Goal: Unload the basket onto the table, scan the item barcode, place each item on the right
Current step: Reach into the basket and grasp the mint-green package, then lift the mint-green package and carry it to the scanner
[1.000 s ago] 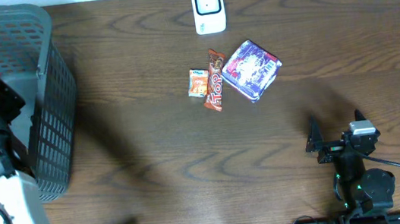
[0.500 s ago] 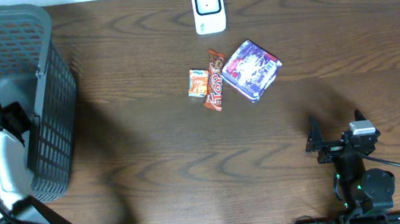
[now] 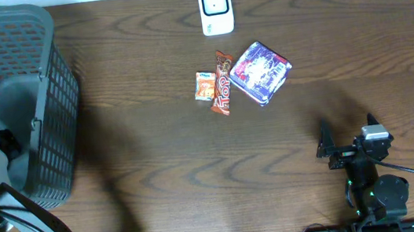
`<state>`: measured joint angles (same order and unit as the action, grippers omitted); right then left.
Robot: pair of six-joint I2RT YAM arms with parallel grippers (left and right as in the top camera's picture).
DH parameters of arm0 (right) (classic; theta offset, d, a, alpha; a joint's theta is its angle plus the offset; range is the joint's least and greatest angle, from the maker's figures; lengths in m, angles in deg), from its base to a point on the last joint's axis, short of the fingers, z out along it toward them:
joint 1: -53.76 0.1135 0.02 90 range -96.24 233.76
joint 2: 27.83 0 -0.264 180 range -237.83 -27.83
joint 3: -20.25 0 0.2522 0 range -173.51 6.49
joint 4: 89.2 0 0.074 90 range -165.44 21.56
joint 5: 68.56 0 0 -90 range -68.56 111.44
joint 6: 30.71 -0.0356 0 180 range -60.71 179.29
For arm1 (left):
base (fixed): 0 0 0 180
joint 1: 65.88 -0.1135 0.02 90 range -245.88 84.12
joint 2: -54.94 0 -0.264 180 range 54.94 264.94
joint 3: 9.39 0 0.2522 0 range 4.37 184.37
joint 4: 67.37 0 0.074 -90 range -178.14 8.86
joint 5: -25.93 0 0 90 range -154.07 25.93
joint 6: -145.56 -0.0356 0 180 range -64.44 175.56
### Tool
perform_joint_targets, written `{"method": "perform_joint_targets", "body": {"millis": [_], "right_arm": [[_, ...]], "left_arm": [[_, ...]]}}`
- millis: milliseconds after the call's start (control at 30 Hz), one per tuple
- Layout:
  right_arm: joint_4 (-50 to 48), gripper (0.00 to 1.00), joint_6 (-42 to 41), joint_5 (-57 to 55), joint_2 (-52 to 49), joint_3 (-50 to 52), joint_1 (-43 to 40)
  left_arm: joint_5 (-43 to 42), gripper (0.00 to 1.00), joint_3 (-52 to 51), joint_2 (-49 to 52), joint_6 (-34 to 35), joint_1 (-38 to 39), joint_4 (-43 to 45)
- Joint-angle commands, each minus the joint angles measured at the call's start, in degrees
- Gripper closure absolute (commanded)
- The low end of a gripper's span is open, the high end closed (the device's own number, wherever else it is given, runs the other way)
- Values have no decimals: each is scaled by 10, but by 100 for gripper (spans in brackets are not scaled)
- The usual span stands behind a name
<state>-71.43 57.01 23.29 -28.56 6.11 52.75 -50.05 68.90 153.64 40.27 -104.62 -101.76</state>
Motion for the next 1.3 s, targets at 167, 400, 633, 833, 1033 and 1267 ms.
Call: {"method": "perform_joint_targets", "body": {"millis": [167,400,633,833,1033,1267], "right_arm": [[2,1,7,0,1,1,-3],[2,1,7,0,1,1,-3],[2,1,7,0,1,1,-3],[2,1,7,0,1,1,-3],[2,1,7,0,1,1,-3],[2,1,7,0,1,1,-3]], "left_arm": [[-16,15,-6,47,-5,-10,16],[-96,39,-6,68,-3,-34,14],[-104,92,-6,59,5,-33,10],[-131,93,2,-38,109,-33,24],[-316,93,2,-189,201,-33,77],[-473,93,2,-318,380,36,159]]}}
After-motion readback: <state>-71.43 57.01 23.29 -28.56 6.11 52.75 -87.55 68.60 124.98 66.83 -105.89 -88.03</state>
